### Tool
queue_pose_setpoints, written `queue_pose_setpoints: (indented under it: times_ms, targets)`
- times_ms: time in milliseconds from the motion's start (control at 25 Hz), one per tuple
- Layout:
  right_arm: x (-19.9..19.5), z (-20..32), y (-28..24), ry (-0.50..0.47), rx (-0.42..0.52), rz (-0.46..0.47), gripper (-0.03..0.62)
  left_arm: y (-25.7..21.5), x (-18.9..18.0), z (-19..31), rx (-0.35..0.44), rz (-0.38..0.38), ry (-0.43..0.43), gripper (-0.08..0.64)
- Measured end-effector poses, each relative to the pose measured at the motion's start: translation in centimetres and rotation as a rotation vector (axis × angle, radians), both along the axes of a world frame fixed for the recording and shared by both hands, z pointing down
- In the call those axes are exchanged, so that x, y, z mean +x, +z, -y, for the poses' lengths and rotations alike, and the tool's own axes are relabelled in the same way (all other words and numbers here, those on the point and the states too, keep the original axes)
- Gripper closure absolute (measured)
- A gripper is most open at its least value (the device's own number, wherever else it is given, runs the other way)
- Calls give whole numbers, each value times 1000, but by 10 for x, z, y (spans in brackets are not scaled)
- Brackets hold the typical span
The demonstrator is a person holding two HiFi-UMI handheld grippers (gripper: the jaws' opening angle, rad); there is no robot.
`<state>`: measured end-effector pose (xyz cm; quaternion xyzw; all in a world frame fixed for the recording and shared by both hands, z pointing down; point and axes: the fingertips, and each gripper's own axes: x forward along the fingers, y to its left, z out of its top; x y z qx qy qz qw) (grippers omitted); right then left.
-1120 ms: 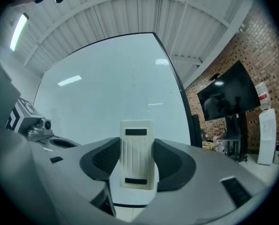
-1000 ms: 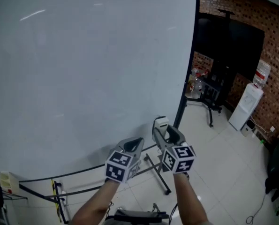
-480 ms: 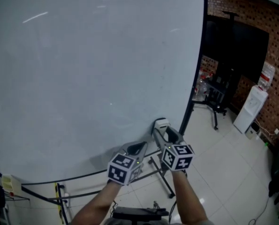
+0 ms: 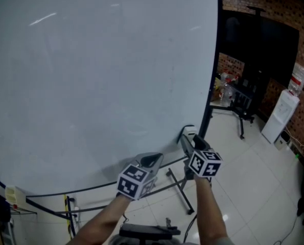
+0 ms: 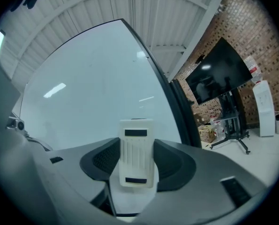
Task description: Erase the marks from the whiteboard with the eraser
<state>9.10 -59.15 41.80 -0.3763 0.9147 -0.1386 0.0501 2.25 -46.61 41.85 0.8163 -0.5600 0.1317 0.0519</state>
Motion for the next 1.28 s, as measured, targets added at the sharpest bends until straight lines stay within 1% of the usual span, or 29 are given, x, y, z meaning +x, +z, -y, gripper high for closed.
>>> queue_pose_setpoints:
  times_ms: [200,480,640,880,1080,1280]
  targets:
    - [29,31,27,84,-71,8,364,0,4,2,-3,6,-6,566]
    - [28,31,25,111,-83,1,364,3,6,5,-17,6,-5,566]
    - [11,8,9,82,-23,-31,365,8,3,1,-23,5,-3,566]
    - [-26,-32,-19,22,55,-46,365,8,-18,-5,-11,-13,-32,566]
    - [-49,-53,-28,-2,76,-56,365,5,-30,-13,11,-38,-34,566]
    - [-49,-52,-26,0,60,-83,364,-5,-33,-19,35,-60,-18,566]
